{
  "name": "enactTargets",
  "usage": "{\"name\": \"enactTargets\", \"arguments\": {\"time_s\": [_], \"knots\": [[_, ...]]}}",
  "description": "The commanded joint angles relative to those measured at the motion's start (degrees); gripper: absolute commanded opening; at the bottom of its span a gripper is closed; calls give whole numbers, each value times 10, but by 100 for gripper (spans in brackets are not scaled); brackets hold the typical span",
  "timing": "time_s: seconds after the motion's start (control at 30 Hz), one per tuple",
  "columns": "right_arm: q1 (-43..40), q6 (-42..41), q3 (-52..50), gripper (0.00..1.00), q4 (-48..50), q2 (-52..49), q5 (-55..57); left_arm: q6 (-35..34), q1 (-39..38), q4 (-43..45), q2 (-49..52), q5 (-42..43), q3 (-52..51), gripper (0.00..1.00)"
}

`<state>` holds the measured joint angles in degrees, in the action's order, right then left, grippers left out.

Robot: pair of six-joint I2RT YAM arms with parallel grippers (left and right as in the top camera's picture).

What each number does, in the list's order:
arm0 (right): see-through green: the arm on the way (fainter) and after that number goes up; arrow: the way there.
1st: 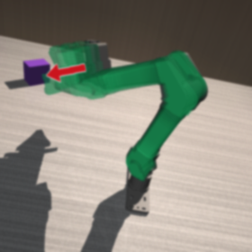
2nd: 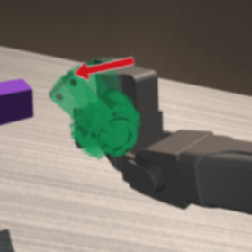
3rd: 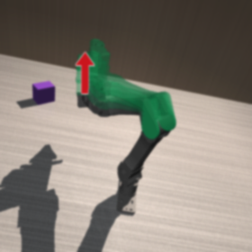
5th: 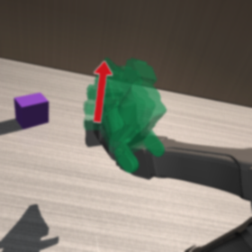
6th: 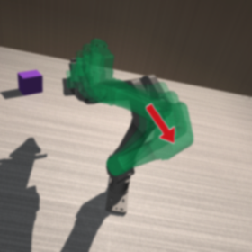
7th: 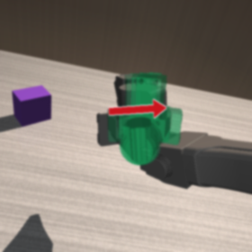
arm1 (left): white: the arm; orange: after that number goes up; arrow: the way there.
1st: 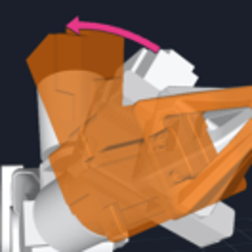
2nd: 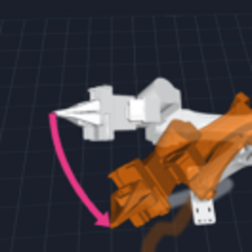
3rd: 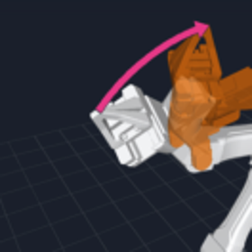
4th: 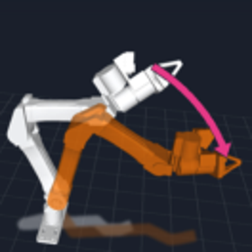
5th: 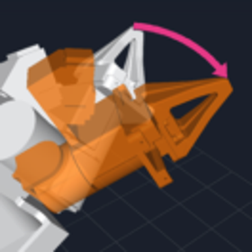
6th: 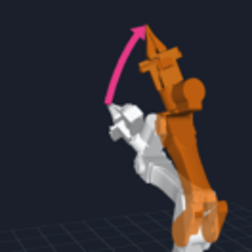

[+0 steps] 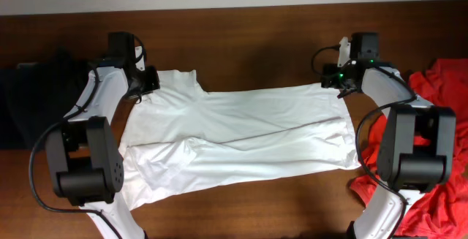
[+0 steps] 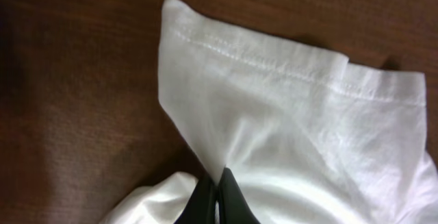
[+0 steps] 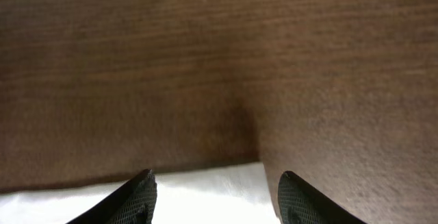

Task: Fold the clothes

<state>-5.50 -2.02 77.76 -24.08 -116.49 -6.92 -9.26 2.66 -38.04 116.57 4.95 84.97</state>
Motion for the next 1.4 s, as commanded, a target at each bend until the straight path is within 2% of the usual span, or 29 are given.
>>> {"name": "enactTargets", "arguments": {"time_s": [0.0, 0.07, 0.17, 0.23, 0.27, 0.37, 0.53, 0.6, 0.73, 1.03, 1.17, 1.27, 1.3, 1.33, 1.37], "knots": [[3, -16, 7, 61, 9, -20, 27, -5, 1, -4, -11, 0, -2, 1], [3, -16, 7, 56, 8, -35, 27, -5, 1, -4, -11, 0, -3, 1], [3, -17, 7, 30, 6, -47, 27, -5, 1, -5, -11, 0, -3, 1], [3, -19, 7, 6, 6, -48, 27, -5, 1, -9, -11, 0, -3, 1], [3, -30, 7, 4, 5, -47, 27, -5, 1, -12, -11, 0, -3, 0], [-1, -34, 17, 4, -29, -33, 29, -5, 1, -17, -22, 2, -3, 1], [-21, -34, 107, 4, -211, 22, 31, -5, 1, -86, -108, 2, -3, 0], [-25, -33, 146, 4, -323, 26, 33, -5, 1, -161, -150, 2, -3, 1], [-25, -33, 153, 4, -462, 26, 67, -5, 1, -306, -202, 2, -3, 0], [-25, -33, 150, 8, -573, 26, 106, -5, 1, -450, -202, 2, -40, 0], [-25, -33, 150, 10, -586, 26, 107, -5, 1, -462, -202, 2, -104, 0], [-25, -31, 150, 16, -600, 26, 106, -5, 1, -449, -202, 2, -144, 1], [-25, -30, 150, 19, -609, 26, 107, -5, 1, -447, -202, -6, -146, 19], [-25, -29, 150, 23, -615, 26, 107, -5, 1, -446, -202, -22, -146, 44], [-25, -29, 150, 24, -618, 26, 107, -5, 1, -445, -202, -30, -146, 79]]}}
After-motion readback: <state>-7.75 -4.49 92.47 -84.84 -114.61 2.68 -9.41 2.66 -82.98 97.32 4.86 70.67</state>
